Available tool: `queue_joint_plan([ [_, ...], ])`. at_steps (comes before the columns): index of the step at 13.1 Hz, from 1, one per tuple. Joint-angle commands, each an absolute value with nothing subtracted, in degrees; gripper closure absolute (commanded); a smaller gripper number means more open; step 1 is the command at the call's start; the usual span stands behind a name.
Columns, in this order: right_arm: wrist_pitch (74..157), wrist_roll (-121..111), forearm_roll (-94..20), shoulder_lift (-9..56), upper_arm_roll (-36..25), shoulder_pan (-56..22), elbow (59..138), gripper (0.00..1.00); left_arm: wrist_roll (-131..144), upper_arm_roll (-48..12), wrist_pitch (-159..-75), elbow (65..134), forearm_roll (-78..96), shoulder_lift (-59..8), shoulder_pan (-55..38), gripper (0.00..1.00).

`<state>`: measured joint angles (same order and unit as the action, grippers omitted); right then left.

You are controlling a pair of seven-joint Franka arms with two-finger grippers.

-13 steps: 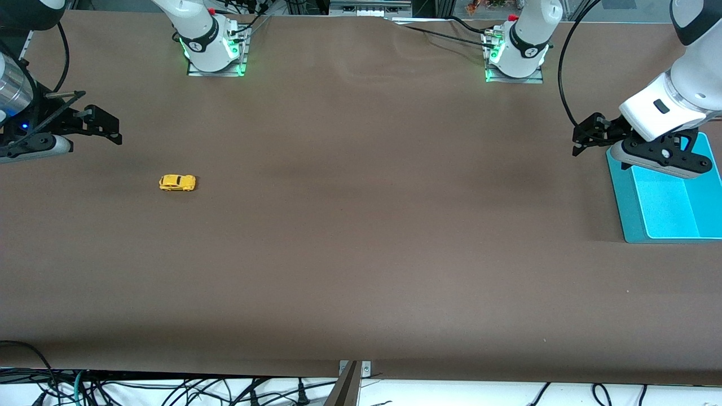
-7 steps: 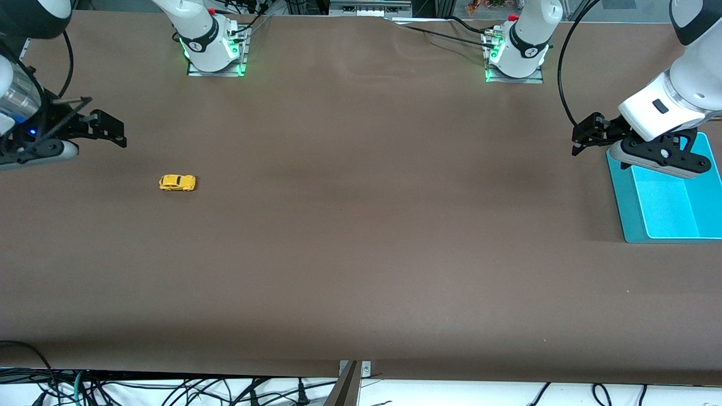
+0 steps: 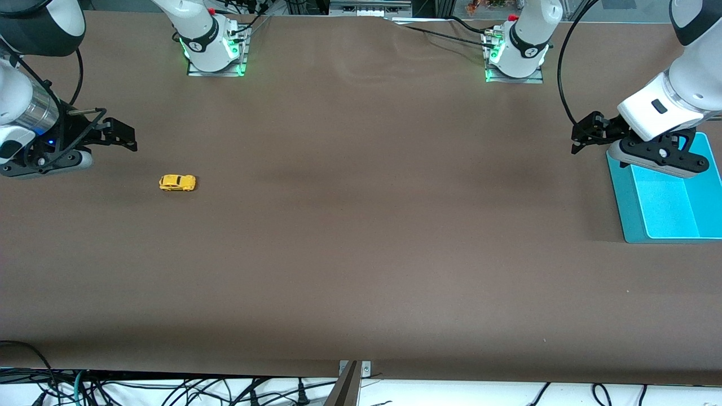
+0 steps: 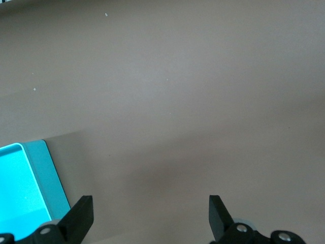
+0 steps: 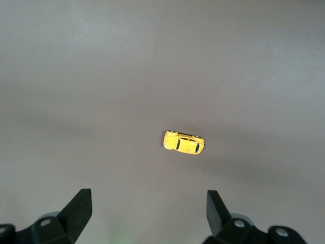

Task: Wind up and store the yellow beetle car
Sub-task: 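Move the right gripper down toward the yellow beetle car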

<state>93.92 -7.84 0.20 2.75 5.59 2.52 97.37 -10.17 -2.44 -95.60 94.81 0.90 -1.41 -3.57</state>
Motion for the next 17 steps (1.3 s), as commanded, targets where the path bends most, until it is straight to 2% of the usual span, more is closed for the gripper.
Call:
queue_joint_plan([
  [1, 95.5, -8.6, 0.0, -1.7, 5.9, 2.5, 102.4, 0.0, -10.4, -2.7, -94.1, 93.3, 1.9, -1.8, -3.3, 0.0],
  [13, 97.1, -11.4, -0.3, -1.8, 6.0, 2.6, 105.2, 0.0, -10.5, -2.8, -93.9, 93.7, 1.9, -1.8, -3.2, 0.0],
  [17, 104.3, -33.6, -0.4, -1.8, 5.9, 2.7, 114.0, 0.0, -10.5, -2.8, -93.5, 93.7, 1.9, -1.8, -3.2, 0.0],
])
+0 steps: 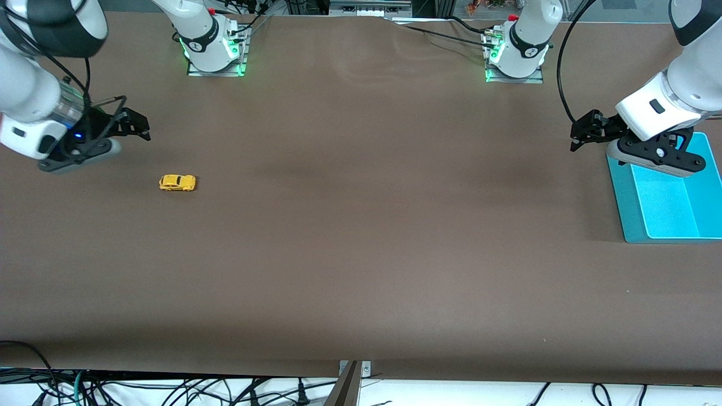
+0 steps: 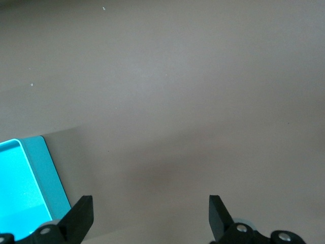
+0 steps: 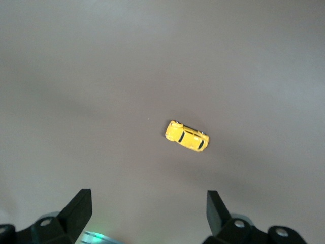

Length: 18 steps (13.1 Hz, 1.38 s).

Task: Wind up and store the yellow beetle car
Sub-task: 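Move the right gripper down toward the yellow beetle car, then close the right gripper around the yellow car's body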

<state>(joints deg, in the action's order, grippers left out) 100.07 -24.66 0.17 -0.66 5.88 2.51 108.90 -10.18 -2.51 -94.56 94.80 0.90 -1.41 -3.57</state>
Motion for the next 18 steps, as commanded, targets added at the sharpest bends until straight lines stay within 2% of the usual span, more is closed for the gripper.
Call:
queue_joint_plan([
  [1, 106.9, -39.4, -0.4, -1.8, 5.9, 2.7, 116.3, 0.0, -10.5, -2.8, -93.5, 93.7, 1.9, -1.8, -3.3, 0.0],
  [4, 118.6, -56.4, 0.0, -1.0, 5.7, 2.9, 124.7, 0.0, -10.5, -2.8, -93.3, 93.7, 1.9, -1.7, -3.3, 0.0],
  [7, 130.3, -74.9, 0.1, 2.7, 5.4, 4.2, 130.3, 0.0, -10.5, -2.9, -93.0, 93.7, 1.9, -1.7, -3.3, 0.0],
  [13, 144.9, -90.4, -0.4, 11.1, 4.0, 8.3, 135.3, 0.0, -10.5, -2.9, -92.7, 93.4, 1.9, -1.7, -3.9, 0.0],
  [17, 150.2, -91.0, -0.4, 12.4, 4.0, 8.8, 138.5, 0.01, -9.8, -4.6, -92.7, 93.1, 1.1, -1.8, -4.0, 0.0],
  [18, 151.0, -91.0, -0.4, 12.7, 4.0, 8.8, 139.0, 0.05, -9.8, -4.6, -92.7, 93.1, 1.1, -1.8, -4.0, 0.0],
])
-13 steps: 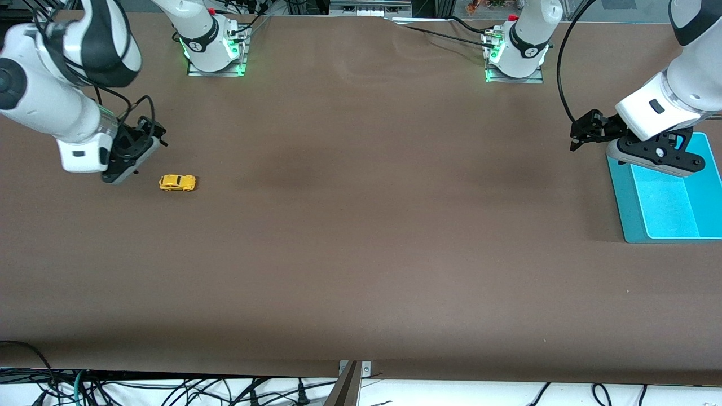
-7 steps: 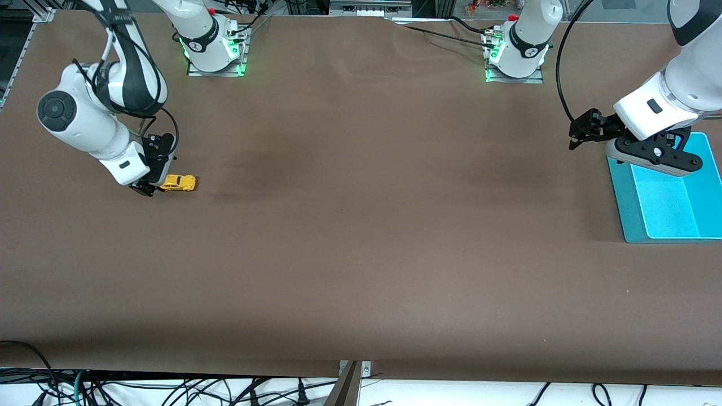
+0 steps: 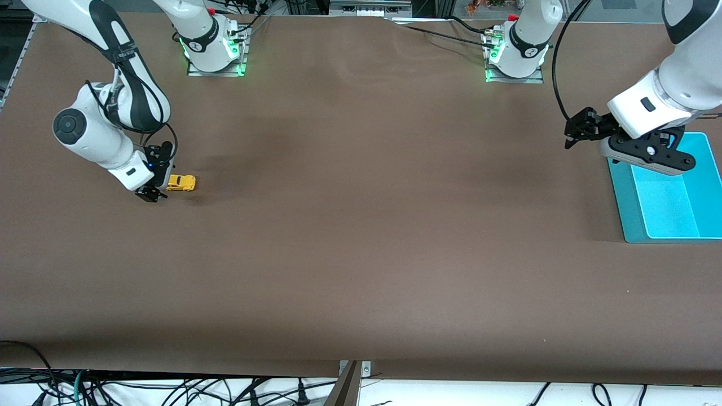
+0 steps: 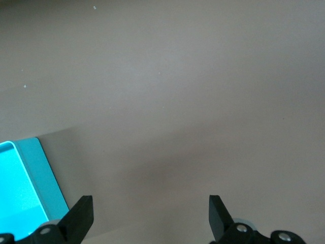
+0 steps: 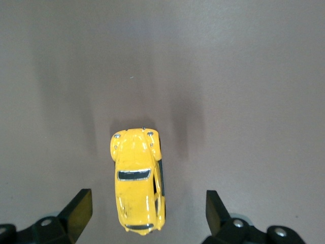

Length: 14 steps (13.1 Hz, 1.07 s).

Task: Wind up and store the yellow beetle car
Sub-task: 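Close the right gripper around the yellow car's body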

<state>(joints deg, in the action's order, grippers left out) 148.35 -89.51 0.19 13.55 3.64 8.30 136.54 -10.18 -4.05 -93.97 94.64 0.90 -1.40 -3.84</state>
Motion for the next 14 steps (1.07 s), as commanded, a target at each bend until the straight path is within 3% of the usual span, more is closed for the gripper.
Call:
queue_joint_plan([
  [1, 151.4, -91.0, -0.4, 13.0, 4.0, 8.8, 139.0, 0.08, -9.8, -4.6, -92.7, 93.1, 1.1, -1.8, -3.9, 0.0],
  [5, 153.6, -91.0, -0.4, 14.9, 4.0, 8.9, 139.0, 0.16, -9.8, -4.7, -92.7, 93.1, 1.1, -1.8, -3.9, 0.0],
  [8, 153.7, -91.1, -0.4, 15.1, 4.0, 9.1, 139.0, 0.41, -9.8, -4.7, -92.7, 93.1, 1.1, -1.8, -3.9, 0.0],
  [13, 153.6, -91.1, -0.4, 15.1, 4.0, 9.1, 139.0, 0.93, -9.8, -4.7, -92.7, 93.1, 1.1, -1.8, -4.0, 0.0],
  [14, 153.4, -91.0, -0.4, 14.8, 4.0, 9.0, 138.9, 0.97, -9.8, -4.7, -92.7, 93.1, 1.1, -1.8, -4.0, 0.0],
])
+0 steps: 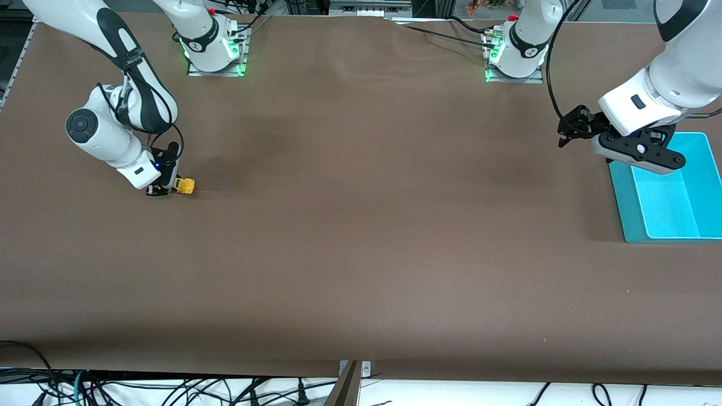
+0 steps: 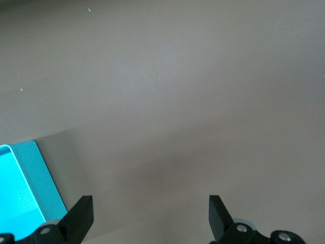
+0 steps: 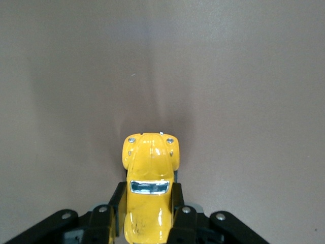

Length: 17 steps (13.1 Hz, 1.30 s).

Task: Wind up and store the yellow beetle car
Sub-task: 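Close the right gripper around the yellow car's body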

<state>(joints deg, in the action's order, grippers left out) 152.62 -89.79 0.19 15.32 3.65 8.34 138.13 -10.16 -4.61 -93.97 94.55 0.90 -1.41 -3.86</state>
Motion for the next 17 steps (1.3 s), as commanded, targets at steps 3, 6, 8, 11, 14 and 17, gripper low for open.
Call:
queue_joint_plan([
  [3, 152.8, -90.2, 0.1, 13.7, 8.1, 8.9, 137.6, 0.98, -9.8, -4.7, -92.6, 93.1, 1.1, -1.8, -3.9, 0.0],
  [6, 152.7, -88.4, 0.0, 14.5, 11.9, 7.7, 134.3, 0.98, -9.8, -4.7, -92.6, 93.1, 1.1, -1.8, -3.9, 0.0],
  [8, 152.9, -87.2, -0.2, 15.9, 11.9, 6.6, 134.0, 0.98, -9.8, -4.7, -92.6, 93.1, 1.1, -1.8, -3.9, 0.0],
  [11, 156.9, -88.0, -0.3, 20.7, 11.5, 6.6, 133.5, 0.97, -9.8, -4.7, -92.5, 93.1, 1.1, -1.8, -4.0, 0.0],
  [14, 157.5, -88.2, -0.4, 21.4, 11.1, 6.6, 133.1, 0.98, -9.8, -4.7, -91.9, 93.1, 1.1, -1.8, -3.9, 0.0],
  [17, 157.5, -88.6, -0.4, 21.6, 9.9, 6.8, 133.2, 0.98, -9.7, -4.7, -91.9, 93.1, 1.1, -1.8, -3.9, 0.0],
])
